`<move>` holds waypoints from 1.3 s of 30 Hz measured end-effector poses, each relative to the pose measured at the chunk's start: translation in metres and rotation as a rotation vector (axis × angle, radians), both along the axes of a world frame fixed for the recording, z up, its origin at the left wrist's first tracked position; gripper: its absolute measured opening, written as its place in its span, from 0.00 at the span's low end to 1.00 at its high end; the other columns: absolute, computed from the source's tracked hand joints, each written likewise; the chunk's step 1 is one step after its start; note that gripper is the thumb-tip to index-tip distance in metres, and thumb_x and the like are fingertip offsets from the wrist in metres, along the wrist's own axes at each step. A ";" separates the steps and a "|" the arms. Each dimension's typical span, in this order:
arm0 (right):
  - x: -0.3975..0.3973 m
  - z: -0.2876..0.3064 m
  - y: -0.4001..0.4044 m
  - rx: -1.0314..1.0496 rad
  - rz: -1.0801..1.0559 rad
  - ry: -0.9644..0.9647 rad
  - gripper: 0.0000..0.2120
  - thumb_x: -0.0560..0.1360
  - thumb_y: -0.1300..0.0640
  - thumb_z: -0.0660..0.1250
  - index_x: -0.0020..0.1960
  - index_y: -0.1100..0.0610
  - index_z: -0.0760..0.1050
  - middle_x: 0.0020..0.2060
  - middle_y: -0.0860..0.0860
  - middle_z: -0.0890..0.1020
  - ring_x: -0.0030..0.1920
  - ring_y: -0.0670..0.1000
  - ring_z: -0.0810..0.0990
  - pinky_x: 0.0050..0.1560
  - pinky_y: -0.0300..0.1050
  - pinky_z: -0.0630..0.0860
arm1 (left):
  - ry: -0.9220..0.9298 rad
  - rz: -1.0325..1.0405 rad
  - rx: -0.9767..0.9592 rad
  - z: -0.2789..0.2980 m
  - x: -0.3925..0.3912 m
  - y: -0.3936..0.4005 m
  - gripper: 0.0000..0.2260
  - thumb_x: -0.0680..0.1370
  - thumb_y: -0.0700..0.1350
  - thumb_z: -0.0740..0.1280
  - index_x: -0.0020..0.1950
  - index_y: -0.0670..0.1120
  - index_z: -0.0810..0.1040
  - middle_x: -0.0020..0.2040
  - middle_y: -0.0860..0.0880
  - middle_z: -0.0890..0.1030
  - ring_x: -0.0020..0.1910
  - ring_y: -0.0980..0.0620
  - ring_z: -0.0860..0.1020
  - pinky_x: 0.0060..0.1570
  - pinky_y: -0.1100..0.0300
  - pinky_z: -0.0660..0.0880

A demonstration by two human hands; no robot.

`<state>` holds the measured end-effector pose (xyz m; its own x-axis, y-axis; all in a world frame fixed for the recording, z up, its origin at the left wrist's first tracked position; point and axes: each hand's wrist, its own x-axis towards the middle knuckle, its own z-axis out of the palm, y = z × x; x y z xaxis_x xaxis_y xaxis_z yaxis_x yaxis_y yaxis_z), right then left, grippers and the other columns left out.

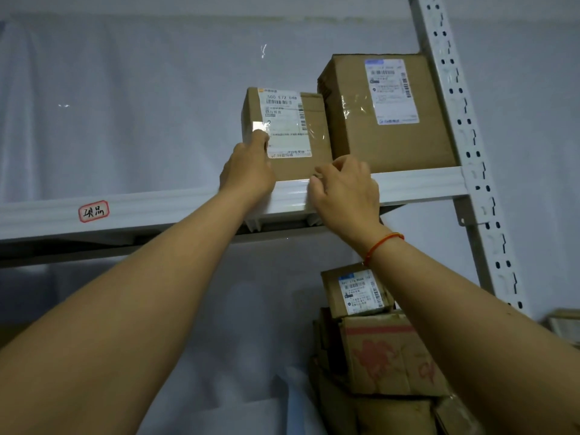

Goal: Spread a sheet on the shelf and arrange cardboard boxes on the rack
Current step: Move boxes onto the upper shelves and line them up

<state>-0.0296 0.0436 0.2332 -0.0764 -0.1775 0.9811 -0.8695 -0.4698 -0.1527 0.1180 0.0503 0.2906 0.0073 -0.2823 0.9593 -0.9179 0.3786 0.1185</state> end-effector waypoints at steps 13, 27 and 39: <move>0.052 -0.029 -0.005 -0.293 0.160 -0.194 0.11 0.75 0.55 0.62 0.53 0.58 0.79 0.51 0.57 0.77 0.49 0.55 0.73 0.43 0.48 0.71 | 0.019 -0.010 -0.343 -0.047 -0.001 0.017 0.12 0.79 0.42 0.61 0.62 0.41 0.72 0.60 0.41 0.75 0.54 0.47 0.75 0.50 0.54 0.77; 0.225 -0.141 0.015 0.099 0.568 -0.079 0.08 0.78 0.58 0.60 0.49 0.61 0.74 0.48 0.57 0.75 0.48 0.55 0.70 0.42 0.46 0.64 | 0.210 0.111 -0.268 -0.190 0.176 0.074 0.09 0.80 0.39 0.56 0.57 0.38 0.70 0.39 0.48 0.72 0.35 0.47 0.73 0.34 0.49 0.73; 0.376 -0.200 0.030 0.658 0.775 0.212 0.14 0.81 0.51 0.53 0.45 0.57 0.72 0.48 0.58 0.81 0.50 0.61 0.77 0.47 0.50 0.73 | 0.899 0.649 0.036 -0.243 0.365 0.125 0.21 0.78 0.45 0.62 0.68 0.38 0.65 0.67 0.38 0.68 0.65 0.38 0.69 0.63 0.46 0.69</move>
